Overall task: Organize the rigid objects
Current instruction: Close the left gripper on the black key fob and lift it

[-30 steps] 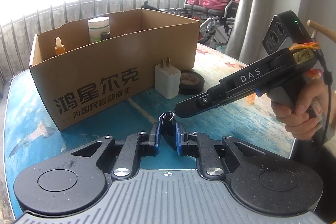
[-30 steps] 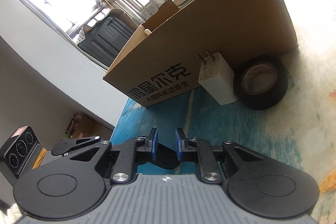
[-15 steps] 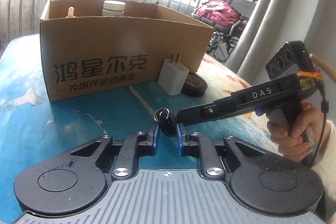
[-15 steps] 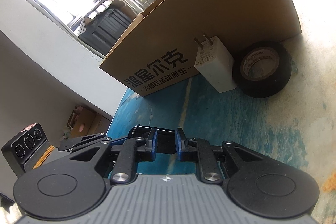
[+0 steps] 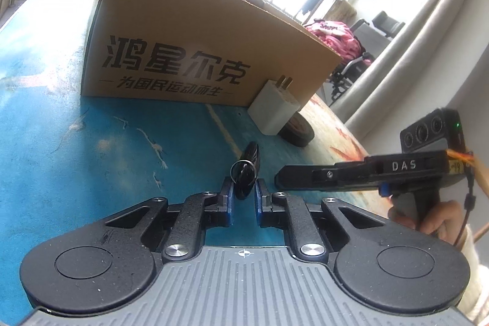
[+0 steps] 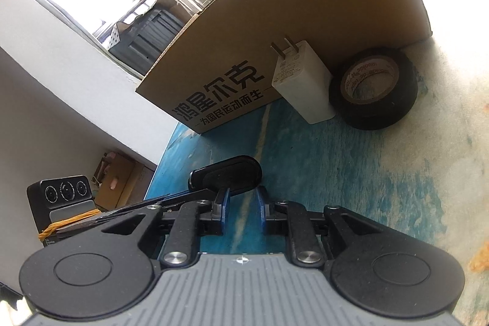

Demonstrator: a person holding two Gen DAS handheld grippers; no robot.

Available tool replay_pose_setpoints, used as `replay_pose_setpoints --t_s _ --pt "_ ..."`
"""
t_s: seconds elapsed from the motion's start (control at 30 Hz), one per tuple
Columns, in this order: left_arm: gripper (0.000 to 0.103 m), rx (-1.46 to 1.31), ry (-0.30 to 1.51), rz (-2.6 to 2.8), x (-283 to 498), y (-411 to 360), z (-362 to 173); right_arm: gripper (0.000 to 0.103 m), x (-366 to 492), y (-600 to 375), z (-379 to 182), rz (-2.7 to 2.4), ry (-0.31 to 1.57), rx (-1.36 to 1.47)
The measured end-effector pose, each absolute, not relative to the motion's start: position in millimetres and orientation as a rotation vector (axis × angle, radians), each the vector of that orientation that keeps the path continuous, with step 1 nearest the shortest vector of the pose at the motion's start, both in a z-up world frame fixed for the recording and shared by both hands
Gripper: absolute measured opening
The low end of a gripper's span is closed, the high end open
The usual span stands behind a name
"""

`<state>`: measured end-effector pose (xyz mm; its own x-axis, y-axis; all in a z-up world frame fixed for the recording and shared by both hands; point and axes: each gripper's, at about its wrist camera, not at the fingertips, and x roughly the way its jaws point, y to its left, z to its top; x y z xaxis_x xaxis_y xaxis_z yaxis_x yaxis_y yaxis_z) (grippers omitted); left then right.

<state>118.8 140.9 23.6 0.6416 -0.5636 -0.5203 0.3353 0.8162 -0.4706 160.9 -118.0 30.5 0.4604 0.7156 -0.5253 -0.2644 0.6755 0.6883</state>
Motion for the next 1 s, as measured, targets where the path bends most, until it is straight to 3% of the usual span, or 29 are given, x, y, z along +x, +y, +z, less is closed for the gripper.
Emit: replay_pose_setpoints --t_s 0.13,0.2,0.27,0.6,0.63,0.67,0.7,1.0 --pt "0.017 -0.123 0.685 -0.52 102.4 126.2 33.2 0.024 166.3 -119.4 26.8 0.639 0.907 0.627" --pt "0.04 -0.038 0.679 -0.509 95.6 122.8 37.7 0.024 168.8 -119.0 26.2 0.636 0.909 0.634" --pt "0.047 0.019 0.673 -0.498 92.2 120.8 40.5 0.025 169.1 -117.2 27.8 0.631 0.905 0.615" --pt "0.047 -0.029 0.697 -0.459 118.7 121.2 37.8 0.025 172.6 -109.9 25.7 0.648 0.918 0.629" --pt "0.045 -0.049 0.698 -0.462 121.0 122.1 37.4 0.025 173.5 -109.5 25.8 0.649 0.92 0.63" --pt "0.033 -0.051 0.704 -0.461 122.0 121.8 37.5 0.025 174.3 -109.1 25.4 0.651 0.921 0.631" --pt "0.028 -0.044 0.712 -0.458 122.2 120.7 38.3 0.025 175.1 -108.7 25.0 0.653 0.921 0.634" --pt "0.024 0.024 0.662 -0.473 102.5 106.7 40.5 0.025 178.1 -109.5 18.7 0.672 0.935 0.688"
